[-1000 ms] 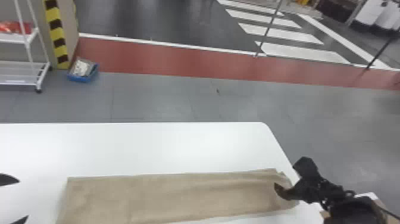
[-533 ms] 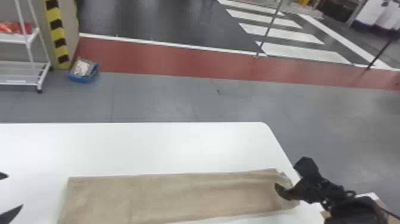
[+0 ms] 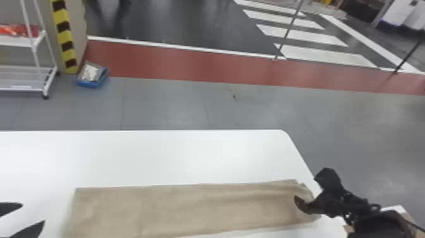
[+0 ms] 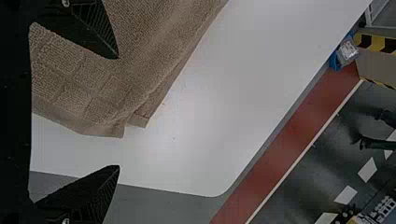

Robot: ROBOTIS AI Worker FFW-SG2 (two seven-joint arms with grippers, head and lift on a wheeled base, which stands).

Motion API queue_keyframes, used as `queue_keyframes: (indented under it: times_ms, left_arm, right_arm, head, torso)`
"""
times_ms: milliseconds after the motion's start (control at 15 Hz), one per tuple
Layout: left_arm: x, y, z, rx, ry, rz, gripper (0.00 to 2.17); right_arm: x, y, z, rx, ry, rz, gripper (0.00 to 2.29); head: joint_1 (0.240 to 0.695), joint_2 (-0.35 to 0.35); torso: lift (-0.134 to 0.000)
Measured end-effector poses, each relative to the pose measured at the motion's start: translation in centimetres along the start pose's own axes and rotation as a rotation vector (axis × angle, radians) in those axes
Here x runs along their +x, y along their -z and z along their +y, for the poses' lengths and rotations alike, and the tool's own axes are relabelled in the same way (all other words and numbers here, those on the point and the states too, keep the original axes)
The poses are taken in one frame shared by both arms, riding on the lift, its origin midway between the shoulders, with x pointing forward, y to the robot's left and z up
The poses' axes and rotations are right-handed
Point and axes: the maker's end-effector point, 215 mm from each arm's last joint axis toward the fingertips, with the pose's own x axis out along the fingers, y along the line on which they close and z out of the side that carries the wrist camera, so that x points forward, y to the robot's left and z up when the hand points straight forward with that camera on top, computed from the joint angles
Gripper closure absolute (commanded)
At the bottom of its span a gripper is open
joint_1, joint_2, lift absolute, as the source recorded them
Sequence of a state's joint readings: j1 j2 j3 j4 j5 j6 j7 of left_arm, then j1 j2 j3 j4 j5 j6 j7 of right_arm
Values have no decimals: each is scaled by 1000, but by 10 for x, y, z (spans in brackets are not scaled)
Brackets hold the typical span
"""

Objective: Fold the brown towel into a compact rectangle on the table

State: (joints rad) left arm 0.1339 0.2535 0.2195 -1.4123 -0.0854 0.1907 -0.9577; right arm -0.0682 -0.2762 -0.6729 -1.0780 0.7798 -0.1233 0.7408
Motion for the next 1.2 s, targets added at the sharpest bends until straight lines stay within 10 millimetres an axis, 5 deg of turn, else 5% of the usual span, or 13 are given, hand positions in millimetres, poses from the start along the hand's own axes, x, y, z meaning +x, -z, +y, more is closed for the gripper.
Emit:
queue_keyframes:
  times_ms: [467, 867, 1200]
  left_arm:
    - [25, 60, -40, -294, -29, 245, 198]
    - [32, 54, -69, -402, 25, 264, 208]
    - [35, 48, -69, -445, 16, 279, 205]
  right_arm:
    - [1, 6, 3, 4, 0, 8, 36]
    - [2, 10, 5, 6, -3, 14, 36]
    - [2, 12, 5, 7, -4, 16, 36]
  head:
    - [695, -350]
    - [695, -350]
    - [695, -350]
  torso:
    - [0]
    - [0]
    - [0]
